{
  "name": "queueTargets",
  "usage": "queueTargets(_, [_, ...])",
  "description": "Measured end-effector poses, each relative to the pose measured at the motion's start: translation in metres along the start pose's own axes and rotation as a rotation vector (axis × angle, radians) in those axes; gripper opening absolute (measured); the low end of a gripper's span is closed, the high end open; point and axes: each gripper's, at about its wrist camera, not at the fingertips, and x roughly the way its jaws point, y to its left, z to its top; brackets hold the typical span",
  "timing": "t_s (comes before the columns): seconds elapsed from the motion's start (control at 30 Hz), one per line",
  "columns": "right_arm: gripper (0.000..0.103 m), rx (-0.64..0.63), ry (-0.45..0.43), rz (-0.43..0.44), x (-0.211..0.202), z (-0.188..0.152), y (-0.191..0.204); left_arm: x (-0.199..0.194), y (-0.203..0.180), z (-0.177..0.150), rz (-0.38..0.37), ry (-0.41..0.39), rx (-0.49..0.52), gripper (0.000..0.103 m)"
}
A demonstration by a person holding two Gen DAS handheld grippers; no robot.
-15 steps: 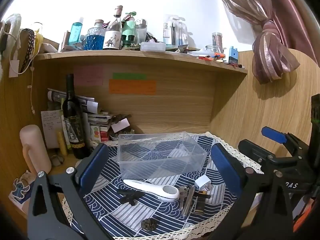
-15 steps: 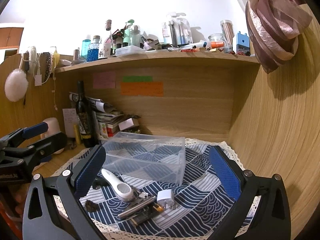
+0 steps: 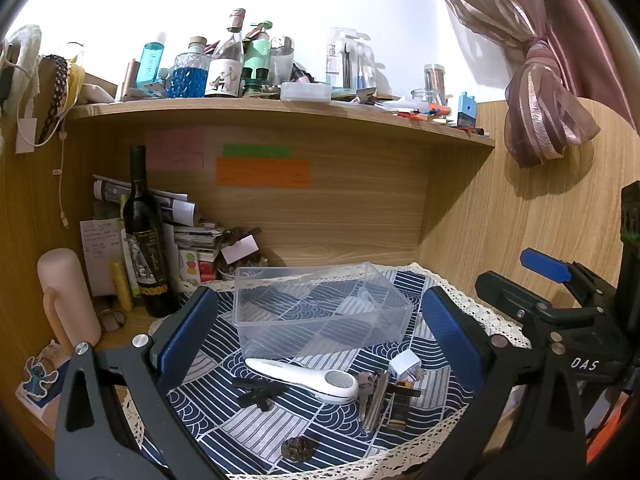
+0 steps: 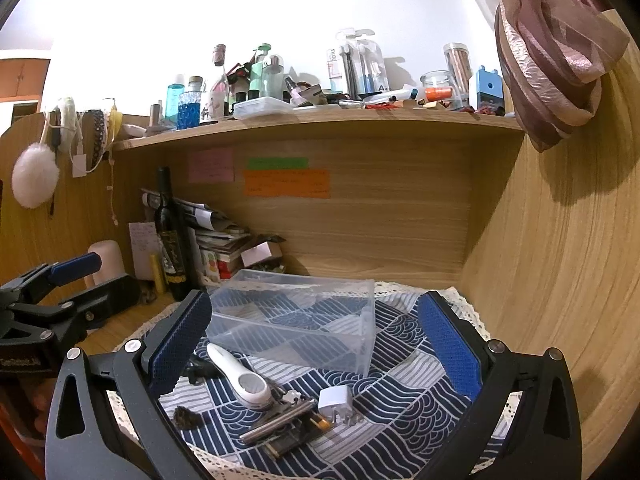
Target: Organize rigid objects
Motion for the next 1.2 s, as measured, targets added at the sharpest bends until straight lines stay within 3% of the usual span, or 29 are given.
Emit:
queueTargets(0.77, [0.103, 0.002, 0.017, 0.018, 0.002, -0.001, 0.004, 0.006, 0.0, 0.0, 0.004, -0.003, 0.017, 0.103])
queueTargets(1.1, [0.103, -0.014, 0.01, 0.027, 0.002, -0.007, 0.003, 0.016, 0.003, -0.001, 0.013, 0.038, 0.013, 0.103])
queueTargets(1.17, [0.102, -0.009, 0.017, 0.017, 0.004, -0.01, 0.0, 0.019, 0.005, -0.004, 0.021, 0.036, 0.003, 0.101])
queueTargets(1.2, [0.101, -0.005, 0.025, 0.017, 0.005, -0.011, -0.002, 0.023, 0.007, -0.006, 0.028, 0.053, -0.001, 0.093])
